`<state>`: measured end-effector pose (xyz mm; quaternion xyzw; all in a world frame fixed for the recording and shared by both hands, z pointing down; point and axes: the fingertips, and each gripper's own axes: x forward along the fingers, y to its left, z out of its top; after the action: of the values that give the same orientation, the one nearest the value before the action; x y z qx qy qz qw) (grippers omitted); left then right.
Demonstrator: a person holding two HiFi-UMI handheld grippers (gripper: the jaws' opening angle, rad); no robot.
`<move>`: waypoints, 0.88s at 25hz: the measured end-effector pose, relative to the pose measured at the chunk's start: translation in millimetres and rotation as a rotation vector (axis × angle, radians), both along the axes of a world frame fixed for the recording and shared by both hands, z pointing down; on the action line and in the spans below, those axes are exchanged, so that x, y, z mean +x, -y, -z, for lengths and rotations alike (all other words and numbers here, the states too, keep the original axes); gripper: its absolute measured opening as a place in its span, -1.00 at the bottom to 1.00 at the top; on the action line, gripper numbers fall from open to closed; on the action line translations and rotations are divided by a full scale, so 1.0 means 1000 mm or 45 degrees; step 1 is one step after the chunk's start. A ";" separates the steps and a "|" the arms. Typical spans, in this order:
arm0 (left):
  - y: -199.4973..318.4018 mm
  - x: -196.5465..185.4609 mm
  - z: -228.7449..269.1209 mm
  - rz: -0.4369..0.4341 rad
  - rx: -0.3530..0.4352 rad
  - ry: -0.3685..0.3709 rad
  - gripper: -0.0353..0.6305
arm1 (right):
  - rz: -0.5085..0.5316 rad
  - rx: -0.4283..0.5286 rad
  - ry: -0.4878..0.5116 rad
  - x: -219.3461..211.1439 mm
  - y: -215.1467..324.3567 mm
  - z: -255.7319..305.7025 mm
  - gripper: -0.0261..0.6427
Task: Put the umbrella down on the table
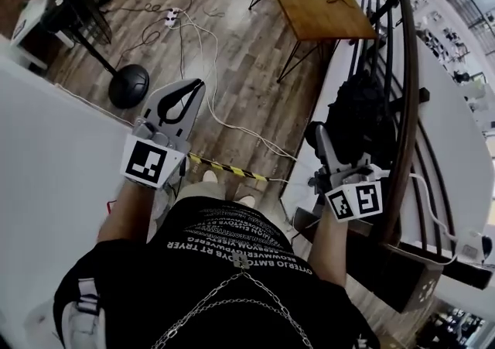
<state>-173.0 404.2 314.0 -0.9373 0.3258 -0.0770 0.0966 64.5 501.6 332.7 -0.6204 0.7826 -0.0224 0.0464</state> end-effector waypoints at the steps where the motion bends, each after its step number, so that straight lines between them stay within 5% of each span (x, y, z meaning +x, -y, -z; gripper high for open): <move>1: 0.005 -0.005 0.006 0.002 0.005 -0.009 -0.79 | -0.009 0.007 0.014 -0.004 0.002 0.003 -0.09; 7: 0.027 -0.049 0.030 -0.006 0.072 -0.051 -0.79 | -0.119 0.011 0.003 -0.031 0.017 0.016 -0.09; 22: 0.085 -0.121 -0.009 0.054 -0.053 -0.112 -0.79 | -0.167 0.015 -0.072 -0.075 0.055 0.034 -0.09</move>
<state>-294.1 319.2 323.4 -0.9345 0.3478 -0.0447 0.0609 -10.4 446.7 299.2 -0.6705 0.7414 0.0027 0.0294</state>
